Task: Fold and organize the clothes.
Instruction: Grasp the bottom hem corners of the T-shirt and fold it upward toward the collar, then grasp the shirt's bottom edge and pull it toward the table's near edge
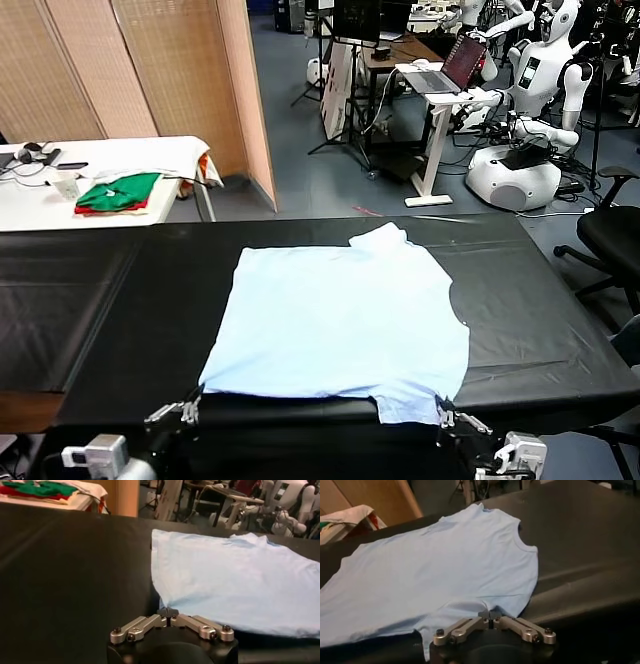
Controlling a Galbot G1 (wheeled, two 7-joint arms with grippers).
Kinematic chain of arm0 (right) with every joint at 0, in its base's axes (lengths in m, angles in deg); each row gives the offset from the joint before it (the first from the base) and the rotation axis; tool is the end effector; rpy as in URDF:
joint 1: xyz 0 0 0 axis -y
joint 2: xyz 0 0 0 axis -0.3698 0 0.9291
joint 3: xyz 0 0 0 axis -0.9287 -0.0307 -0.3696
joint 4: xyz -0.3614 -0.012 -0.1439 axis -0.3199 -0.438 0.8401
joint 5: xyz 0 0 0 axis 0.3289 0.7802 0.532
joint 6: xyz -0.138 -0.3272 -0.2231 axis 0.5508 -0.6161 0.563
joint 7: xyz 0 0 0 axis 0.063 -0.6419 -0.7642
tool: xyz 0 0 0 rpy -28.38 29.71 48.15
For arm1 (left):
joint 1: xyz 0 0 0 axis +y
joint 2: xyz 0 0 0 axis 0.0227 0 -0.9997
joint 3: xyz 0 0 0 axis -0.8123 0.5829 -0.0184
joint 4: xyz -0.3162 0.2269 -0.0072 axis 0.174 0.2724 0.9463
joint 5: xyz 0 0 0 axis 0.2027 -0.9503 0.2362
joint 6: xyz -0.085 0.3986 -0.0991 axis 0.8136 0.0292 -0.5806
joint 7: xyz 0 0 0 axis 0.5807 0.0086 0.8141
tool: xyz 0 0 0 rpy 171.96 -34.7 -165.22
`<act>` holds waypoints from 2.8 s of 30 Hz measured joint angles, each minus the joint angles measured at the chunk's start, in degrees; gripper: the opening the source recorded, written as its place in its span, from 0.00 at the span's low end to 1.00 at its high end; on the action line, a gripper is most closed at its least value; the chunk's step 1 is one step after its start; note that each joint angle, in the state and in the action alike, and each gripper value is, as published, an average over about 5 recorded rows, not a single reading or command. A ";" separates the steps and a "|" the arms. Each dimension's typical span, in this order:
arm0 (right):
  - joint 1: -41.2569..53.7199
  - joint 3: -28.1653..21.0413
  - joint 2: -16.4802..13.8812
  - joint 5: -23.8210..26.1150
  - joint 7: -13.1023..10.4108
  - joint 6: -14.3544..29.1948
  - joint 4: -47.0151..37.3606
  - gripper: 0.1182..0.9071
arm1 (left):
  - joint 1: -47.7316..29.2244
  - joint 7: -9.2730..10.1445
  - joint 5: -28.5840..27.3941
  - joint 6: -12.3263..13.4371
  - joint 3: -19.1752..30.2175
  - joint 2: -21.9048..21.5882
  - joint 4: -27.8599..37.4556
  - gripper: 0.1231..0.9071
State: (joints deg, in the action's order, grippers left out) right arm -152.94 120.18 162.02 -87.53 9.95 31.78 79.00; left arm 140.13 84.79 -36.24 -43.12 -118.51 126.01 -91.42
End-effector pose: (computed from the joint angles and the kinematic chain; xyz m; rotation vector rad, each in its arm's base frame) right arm 0.1660 -0.0426 -0.2414 0.0808 -2.6465 -0.2767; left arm 0.1376 0.0725 -0.2681 -0.0888 -2.6120 0.1921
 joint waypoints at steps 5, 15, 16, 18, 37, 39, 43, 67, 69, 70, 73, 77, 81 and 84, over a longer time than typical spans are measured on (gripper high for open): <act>5.30 -0.19 -2.87 0.80 2.48 2.35 -4.80 0.03 | -1.65 -0.63 0.12 2.94 1.11 1.64 0.88 0.03; 19.02 -4.43 -7.29 3.28 2.89 3.05 -16.19 0.03 | -15.42 -2.08 -5.67 7.38 5.07 4.07 9.10 0.03; 20.27 -5.05 -7.51 3.71 2.88 3.05 -17.07 0.03 | -16.83 -2.08 -6.02 7.73 5.42 4.16 10.15 0.03; 22.52 -6.31 -7.85 4.54 2.83 3.05 -18.66 0.03 | -19.42 -2.10 -6.55 8.21 6.02 4.23 12.18 0.03; 29.71 -10.31 -7.31 6.43 4.17 1.51 -25.78 0.13 | -31.39 -2.76 -10.08 9.69 11.40 0.42 25.02 0.03; 29.17 -9.84 -7.54 6.83 5.12 0.53 -25.05 0.25 | -32.26 -2.70 -10.13 9.66 11.96 -0.05 25.84 0.03; 26.99 -8.37 -8.27 8.05 6.57 -1.39 -22.51 0.56 | -34.04 -2.66 -10.37 9.90 12.79 -0.26 27.35 0.04; 13.72 2.86 -9.60 2.75 7.20 -0.36 -17.03 0.98 | -24.49 -2.20 -10.92 7.55 9.64 0.17 21.48 1.00; 14.03 2.63 -9.59 2.84 7.23 -0.34 -17.22 0.96 | -23.43 -2.20 -11.08 7.55 9.62 0.44 21.27 1.00; 14.14 2.53 -9.60 2.89 7.23 -0.33 -17.31 0.95 | -22.99 -2.21 -11.15 7.56 9.61 0.54 21.22 1.00; 14.33 2.23 -9.59 3.05 7.24 -0.28 -17.59 0.91 | -21.89 -2.32 -11.29 7.57 9.61 0.71 20.95 1.00; 14.44 1.83 -9.42 3.26 7.24 -0.18 -17.99 0.89 | -20.89 -2.52 -11.23 7.47 9.59 0.50 20.21 1.00; 14.83 1.40 -9.19 3.47 7.27 -0.10 -18.59 0.87 | -20.01 -2.65 -10.58 7.00 9.56 0.34 19.30 0.99; 15.42 0.94 -8.95 3.65 7.41 -0.05 -19.18 0.85 | -19.41 -2.76 -9.78 6.40 9.67 0.39 18.52 0.94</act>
State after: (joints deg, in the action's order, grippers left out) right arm -137.53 121.12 153.07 -83.88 17.37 31.74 59.82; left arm 120.72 82.03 -46.02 -36.72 -108.84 126.41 -72.90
